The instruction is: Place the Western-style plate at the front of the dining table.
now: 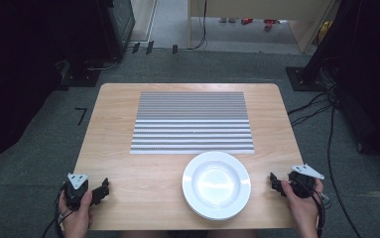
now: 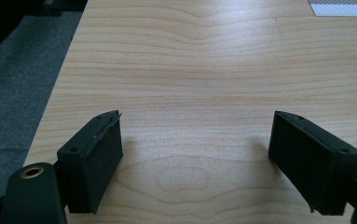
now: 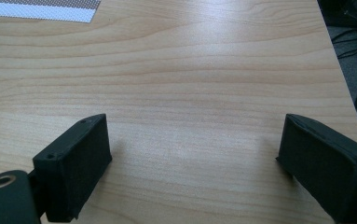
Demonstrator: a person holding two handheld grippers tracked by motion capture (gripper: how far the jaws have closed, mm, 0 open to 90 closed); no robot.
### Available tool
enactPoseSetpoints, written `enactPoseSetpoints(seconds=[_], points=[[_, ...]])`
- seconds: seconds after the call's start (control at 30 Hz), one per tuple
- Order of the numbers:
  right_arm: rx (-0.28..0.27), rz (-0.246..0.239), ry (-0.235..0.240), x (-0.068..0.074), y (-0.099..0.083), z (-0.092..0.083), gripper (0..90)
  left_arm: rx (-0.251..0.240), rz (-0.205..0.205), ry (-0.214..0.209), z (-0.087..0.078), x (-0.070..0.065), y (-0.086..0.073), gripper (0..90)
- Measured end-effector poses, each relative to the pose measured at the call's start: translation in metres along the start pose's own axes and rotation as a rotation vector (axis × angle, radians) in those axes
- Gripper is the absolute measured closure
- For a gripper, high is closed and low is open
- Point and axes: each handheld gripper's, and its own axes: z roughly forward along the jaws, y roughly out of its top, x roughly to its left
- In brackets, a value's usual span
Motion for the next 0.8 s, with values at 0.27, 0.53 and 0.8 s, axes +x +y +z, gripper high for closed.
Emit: enactPoseSetpoints(seconds=[0.27, 0.53, 0.8], points=[[-0.006, 0.012, 0.000, -0.001, 0.000, 0.000, 9.5, 0.004, 0.022, 0.018, 0.000, -0.005, 0.002, 17.2], [-0.042, 0.051, 0.013, -0.002, 0.003, -0.006, 9.7, -0.002, 0.012, -0.009, -0.001, -0.012, 0.003, 17.0], [-0.070, 0.056, 0.020, 0.004, 0.005, -0.014, 9.7, -0.010, 0.043, -0.055, -0.005, -0.033, 0.005, 16.9]])
